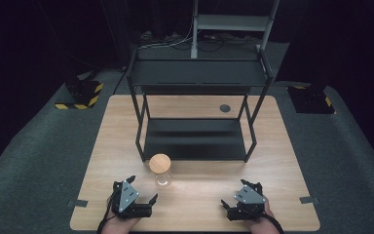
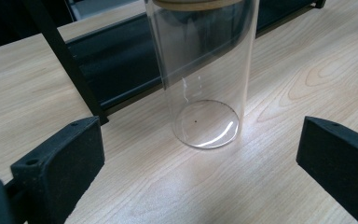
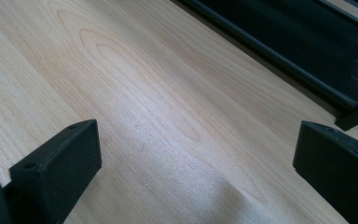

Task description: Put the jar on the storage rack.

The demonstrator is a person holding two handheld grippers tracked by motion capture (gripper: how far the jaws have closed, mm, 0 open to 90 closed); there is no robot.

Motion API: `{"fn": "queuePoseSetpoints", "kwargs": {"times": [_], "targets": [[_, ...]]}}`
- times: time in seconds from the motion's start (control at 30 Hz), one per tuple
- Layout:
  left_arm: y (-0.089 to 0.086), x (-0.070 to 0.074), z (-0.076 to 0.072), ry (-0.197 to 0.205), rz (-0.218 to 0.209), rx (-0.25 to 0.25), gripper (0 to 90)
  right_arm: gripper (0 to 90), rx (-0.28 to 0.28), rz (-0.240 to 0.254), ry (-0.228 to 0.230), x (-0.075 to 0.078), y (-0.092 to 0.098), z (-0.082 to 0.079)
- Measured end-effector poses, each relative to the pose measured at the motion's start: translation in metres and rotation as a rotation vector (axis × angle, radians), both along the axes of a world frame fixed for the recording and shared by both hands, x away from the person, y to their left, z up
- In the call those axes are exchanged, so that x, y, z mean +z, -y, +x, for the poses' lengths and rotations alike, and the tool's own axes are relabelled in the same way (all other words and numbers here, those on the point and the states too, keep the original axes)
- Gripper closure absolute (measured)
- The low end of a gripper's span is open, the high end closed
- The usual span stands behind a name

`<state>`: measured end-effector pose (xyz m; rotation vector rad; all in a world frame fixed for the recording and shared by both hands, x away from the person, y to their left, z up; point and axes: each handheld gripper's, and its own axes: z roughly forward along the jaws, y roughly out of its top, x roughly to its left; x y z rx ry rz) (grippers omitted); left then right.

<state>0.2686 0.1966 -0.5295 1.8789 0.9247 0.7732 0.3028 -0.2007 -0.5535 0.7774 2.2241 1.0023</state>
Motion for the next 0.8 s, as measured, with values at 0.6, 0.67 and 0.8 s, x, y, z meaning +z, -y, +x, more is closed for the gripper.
{"fn": "queuePoseSetpoints", "kwargs": {"times": [0.6,0.67,0.8], "targets": [[0.006,0.010,0.004,0.009,-0.039,-0.017,1.2,0.0,0.000,0.006,-0.003,0.000,0.001,0.000],[0.007,0.011,0.004,0.008,-0.047,-0.020,1.2,0.0,0.000,0.006,-0.002,0.000,0.001,0.000],[0.007,0.013,0.005,0.009,-0.066,-0.026,1.2,0.0,-0.001,0.008,-0.001,0.000,0.001,0.000]]}}
